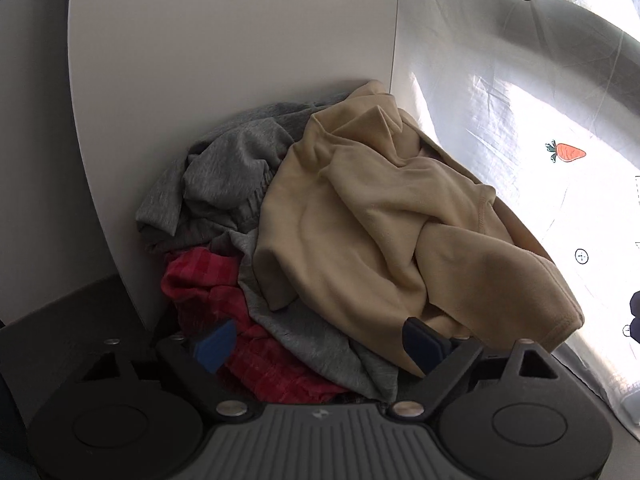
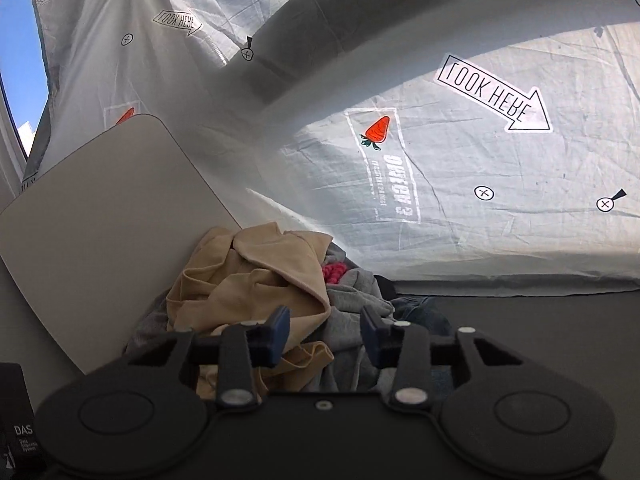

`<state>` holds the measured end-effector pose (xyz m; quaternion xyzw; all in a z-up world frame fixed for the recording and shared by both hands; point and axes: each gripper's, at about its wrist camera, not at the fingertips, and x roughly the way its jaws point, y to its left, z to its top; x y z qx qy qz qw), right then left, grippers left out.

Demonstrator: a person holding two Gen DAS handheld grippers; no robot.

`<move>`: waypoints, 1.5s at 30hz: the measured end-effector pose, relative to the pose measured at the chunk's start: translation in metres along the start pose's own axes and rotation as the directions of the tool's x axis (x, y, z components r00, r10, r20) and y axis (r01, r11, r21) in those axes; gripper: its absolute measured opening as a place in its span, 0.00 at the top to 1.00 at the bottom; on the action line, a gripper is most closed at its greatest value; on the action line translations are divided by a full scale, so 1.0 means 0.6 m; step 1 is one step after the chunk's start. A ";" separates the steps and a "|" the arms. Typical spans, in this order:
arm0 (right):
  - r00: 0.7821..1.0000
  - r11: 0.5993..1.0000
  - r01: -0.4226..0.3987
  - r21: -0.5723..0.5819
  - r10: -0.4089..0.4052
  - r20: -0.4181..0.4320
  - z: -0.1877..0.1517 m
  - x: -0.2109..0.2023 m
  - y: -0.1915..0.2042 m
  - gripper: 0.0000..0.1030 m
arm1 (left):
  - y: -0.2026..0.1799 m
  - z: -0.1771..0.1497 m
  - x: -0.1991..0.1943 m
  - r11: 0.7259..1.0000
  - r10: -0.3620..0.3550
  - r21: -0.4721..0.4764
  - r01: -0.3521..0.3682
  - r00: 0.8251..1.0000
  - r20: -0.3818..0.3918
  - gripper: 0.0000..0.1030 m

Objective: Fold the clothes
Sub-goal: 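Reach both tools toward the clothes pile and grasp the beige sweatshirt with the right gripper, then pull the beige sweatshirt off the pile with the right gripper and drop it flat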

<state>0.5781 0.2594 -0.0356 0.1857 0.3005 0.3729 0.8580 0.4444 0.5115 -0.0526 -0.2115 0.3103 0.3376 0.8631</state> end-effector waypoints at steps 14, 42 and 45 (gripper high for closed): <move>0.984 0.993 -0.018 0.120 0.038 -0.171 -0.040 0.147 0.005 0.73 | 0.023 0.003 0.067 0.995 -0.093 -0.028 0.092 0.995 -0.041 0.30; 0.680 0.772 0.617 0.155 -0.621 0.390 0.043 -0.542 -0.363 0.97 | -0.171 -0.298 -0.268 0.970 -0.221 0.099 0.222 0.975 -0.026 1.00; 0.587 0.631 0.753 0.188 -0.772 0.241 0.018 -0.593 -0.471 0.96 | -0.200 -0.358 -0.278 0.963 -0.235 0.116 0.242 0.969 -0.074 1.00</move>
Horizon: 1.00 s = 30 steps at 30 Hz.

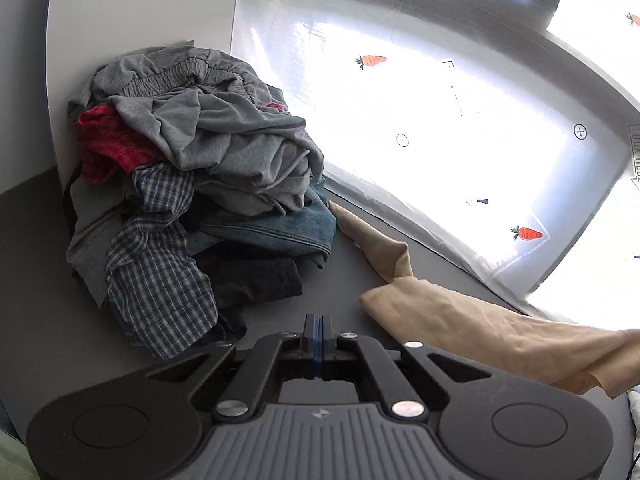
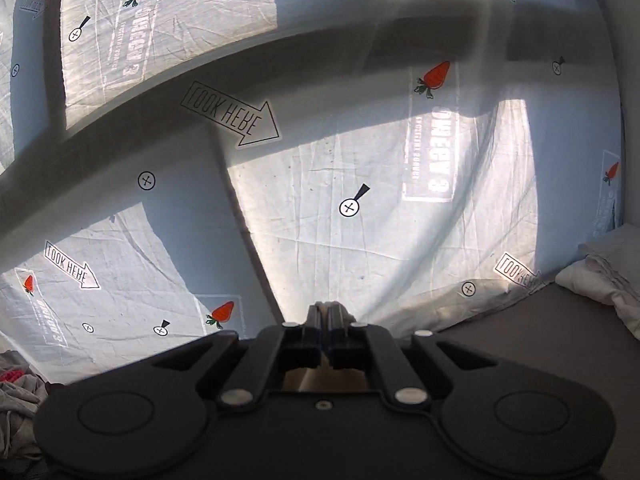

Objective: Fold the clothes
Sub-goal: 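Pull the beige sweatshirt off the pile with the right gripper and drop it flat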

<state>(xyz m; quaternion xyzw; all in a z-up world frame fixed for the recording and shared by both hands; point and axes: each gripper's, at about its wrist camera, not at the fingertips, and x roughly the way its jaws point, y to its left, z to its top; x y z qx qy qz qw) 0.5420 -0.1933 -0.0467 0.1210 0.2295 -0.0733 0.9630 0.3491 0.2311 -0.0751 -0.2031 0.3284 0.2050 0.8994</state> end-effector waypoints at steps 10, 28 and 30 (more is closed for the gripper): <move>0.981 0.997 0.076 -0.019 -0.078 -0.177 -0.126 0.019 -0.095 0.65 | -0.059 -0.104 0.083 0.995 0.017 0.101 0.002 0.984 -0.180 0.82; 0.920 0.976 -0.153 -0.156 0.083 -0.383 -0.402 0.107 0.239 0.02 | 0.028 -0.113 0.301 0.967 0.019 0.249 0.058 0.956 -0.293 0.09; 0.923 0.974 -0.152 -0.168 0.079 -0.378 -0.406 0.118 0.256 0.02 | 0.037 -0.118 0.312 0.963 0.004 0.259 0.079 0.952 -0.305 0.08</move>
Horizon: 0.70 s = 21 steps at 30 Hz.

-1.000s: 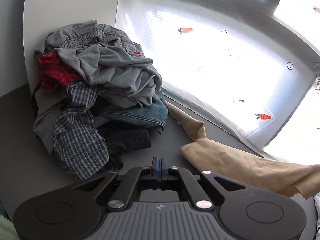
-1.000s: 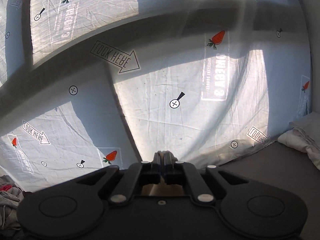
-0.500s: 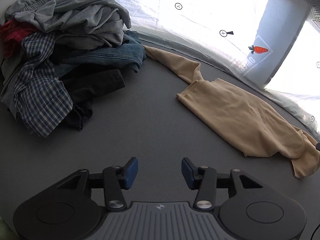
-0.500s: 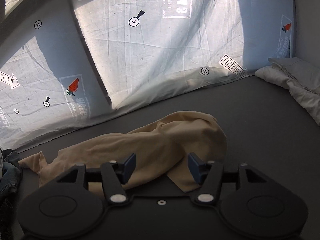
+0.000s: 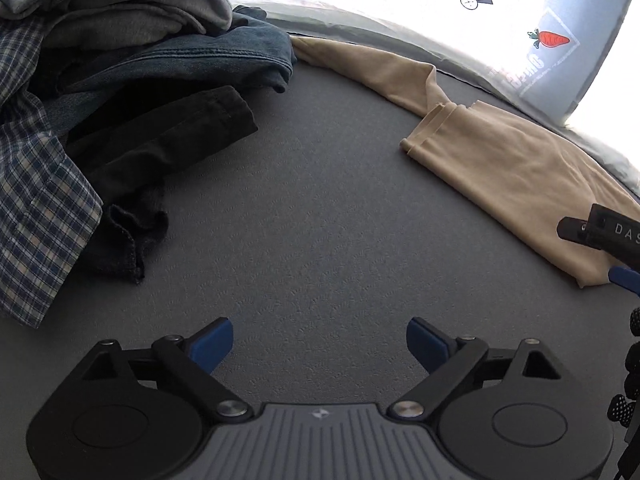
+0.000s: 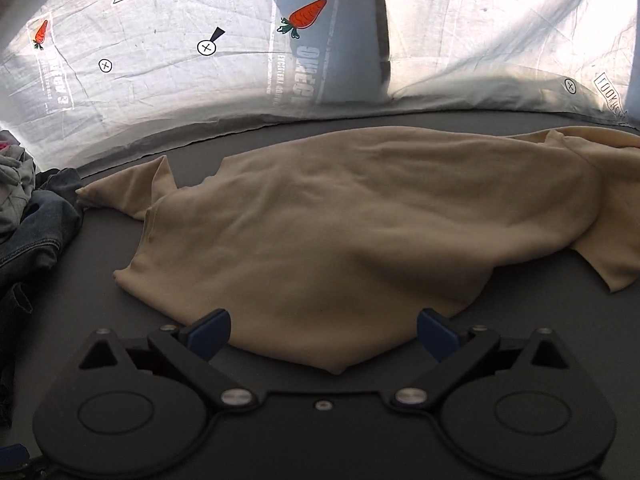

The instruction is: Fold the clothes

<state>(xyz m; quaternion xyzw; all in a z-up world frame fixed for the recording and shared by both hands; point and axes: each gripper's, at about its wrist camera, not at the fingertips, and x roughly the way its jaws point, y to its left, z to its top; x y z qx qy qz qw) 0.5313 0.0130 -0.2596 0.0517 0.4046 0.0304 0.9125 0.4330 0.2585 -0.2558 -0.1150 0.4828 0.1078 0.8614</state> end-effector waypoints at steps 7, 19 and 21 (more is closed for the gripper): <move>0.997 0.996 0.071 -0.044 -0.072 -0.009 -0.001 0.027 0.023 0.12 | -0.023 -0.021 0.016 0.988 0.043 0.146 -0.043 0.999 0.000 0.00; 1.000 0.994 0.008 -0.113 -0.007 0.012 -0.010 -0.029 -0.062 0.82 | -0.032 -0.013 0.019 0.993 0.097 0.072 -0.094 0.995 -0.038 0.00; 0.999 0.986 0.024 -0.164 -0.019 0.032 -0.019 -0.055 -0.080 0.82 | -0.037 -0.018 0.015 0.992 0.117 0.045 -0.115 0.991 -0.058 0.00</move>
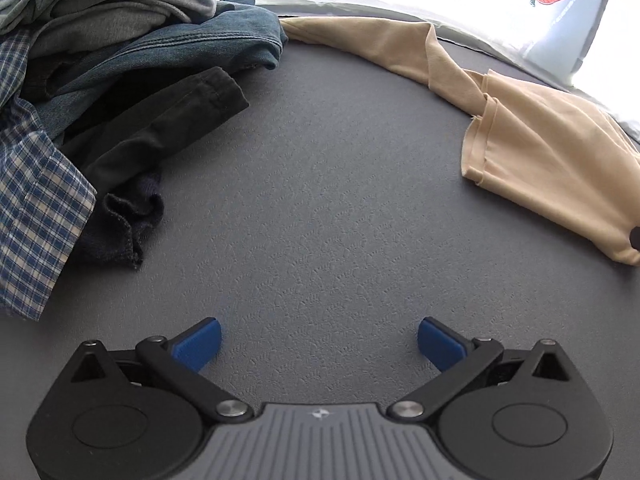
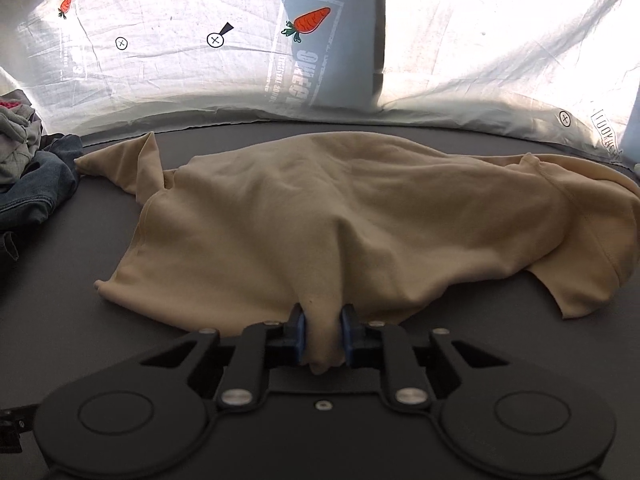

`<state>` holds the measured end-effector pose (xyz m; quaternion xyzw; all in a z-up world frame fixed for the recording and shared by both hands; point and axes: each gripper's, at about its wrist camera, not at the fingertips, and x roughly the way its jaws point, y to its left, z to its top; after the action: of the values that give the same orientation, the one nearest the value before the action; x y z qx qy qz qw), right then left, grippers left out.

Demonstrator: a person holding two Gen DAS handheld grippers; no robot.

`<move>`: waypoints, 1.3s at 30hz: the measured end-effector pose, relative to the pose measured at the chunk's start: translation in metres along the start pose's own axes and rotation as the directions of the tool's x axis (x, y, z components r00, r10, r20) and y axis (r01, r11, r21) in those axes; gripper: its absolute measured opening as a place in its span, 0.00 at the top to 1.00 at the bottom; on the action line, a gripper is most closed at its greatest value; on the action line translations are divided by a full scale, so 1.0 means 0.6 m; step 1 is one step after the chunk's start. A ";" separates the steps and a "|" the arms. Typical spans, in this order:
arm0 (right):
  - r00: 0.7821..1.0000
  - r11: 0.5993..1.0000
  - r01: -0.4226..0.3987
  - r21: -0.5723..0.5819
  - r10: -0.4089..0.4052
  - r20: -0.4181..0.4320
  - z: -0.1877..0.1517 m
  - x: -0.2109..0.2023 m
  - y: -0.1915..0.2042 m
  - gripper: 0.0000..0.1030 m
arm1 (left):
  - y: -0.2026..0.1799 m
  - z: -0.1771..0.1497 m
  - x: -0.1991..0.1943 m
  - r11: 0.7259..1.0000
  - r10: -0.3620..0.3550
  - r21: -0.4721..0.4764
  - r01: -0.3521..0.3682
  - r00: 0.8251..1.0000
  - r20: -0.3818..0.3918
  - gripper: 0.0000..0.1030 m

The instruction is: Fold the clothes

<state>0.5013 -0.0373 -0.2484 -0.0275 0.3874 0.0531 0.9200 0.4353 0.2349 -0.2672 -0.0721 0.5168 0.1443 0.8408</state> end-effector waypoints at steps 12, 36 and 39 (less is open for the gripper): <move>0.956 0.952 0.294 -0.087 -0.293 0.024 -0.116 -0.140 -0.268 0.82 | -0.044 -0.096 -0.052 0.983 0.096 -0.157 -0.097 0.995 -0.013 0.00; 0.823 0.762 0.532 0.369 -0.568 -0.012 -0.102 -0.216 -0.508 0.51 | -0.095 -0.096 -0.078 0.984 -0.001 -0.180 -0.005 0.999 -0.037 0.00; 0.837 0.774 0.498 0.390 -0.547 0.017 -0.086 -0.214 -0.507 0.41 | -0.135 -0.072 -0.082 0.991 -0.050 -0.124 0.050 0.999 0.001 0.00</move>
<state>0.4119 -0.3536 -0.1895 0.0432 0.3066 -0.2772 0.9096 0.4032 0.1383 -0.2452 -0.1372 0.5056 0.1550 0.8376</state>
